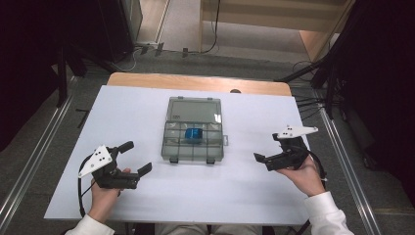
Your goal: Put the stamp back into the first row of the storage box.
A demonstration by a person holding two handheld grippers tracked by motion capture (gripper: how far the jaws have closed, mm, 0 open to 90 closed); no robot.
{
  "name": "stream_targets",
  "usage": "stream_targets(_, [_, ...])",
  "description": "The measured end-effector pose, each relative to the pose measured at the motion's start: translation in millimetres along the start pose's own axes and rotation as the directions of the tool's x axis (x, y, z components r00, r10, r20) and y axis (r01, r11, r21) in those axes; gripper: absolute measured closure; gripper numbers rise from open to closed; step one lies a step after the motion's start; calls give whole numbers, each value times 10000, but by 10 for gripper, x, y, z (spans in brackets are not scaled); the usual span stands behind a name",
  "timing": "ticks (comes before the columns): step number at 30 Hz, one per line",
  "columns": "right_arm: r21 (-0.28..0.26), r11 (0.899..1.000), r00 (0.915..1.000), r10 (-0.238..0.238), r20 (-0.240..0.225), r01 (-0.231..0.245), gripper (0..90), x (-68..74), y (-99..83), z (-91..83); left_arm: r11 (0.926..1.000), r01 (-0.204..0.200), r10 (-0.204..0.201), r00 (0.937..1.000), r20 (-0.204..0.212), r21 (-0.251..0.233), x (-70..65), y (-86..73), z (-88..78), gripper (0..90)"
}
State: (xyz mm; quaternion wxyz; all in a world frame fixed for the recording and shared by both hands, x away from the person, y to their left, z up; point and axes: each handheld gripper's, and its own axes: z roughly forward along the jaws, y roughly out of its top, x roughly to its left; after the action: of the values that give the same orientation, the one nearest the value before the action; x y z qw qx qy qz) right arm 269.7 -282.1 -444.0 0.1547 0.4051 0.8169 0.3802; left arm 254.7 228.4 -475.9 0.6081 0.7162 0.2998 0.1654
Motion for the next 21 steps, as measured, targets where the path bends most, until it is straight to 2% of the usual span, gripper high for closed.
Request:
stream_targets(3, [-318, 9995, 9999, 50, 132, -46, 0, 5, -95, -23, 10000, -24, 24, 10000, 15, 29, 2, -1, 0, 0])
stream_targets(9, [-528, 9986, 9993, 46, 366, -26, 0, 39, -313, -54, 9999, -64, 63, 10000, 60, 110, -1, -9, 7, 0])
stream_targets(11, [-879, 9960, 9986, 200, 490, -156, 0, 50, -406, -81, 9998, -94, 93, 9999, 58, 167, -4, -11, 10, 0])
stream_targets(14, [-1510, 9881, 9960, 416, 794, -292, 0, 44, -547, -117, 9997, -99, 98, 9999, 72, 225, -5, -14, 13, 0])
stream_targets(19, [-2637, 9632, 9866, 907, 1353, -524, 0, -4, -761, -182, 9997, -69, 69, 10000, 18, 250, 0, -19, 14, 0])
stream_targets(21, [-2960, 9529, 9836, 1119, 1415, -658, 0, -13, -820, -198, 9997, -40, 40, 10000, 0, 260, 3, -22, 14, 0])
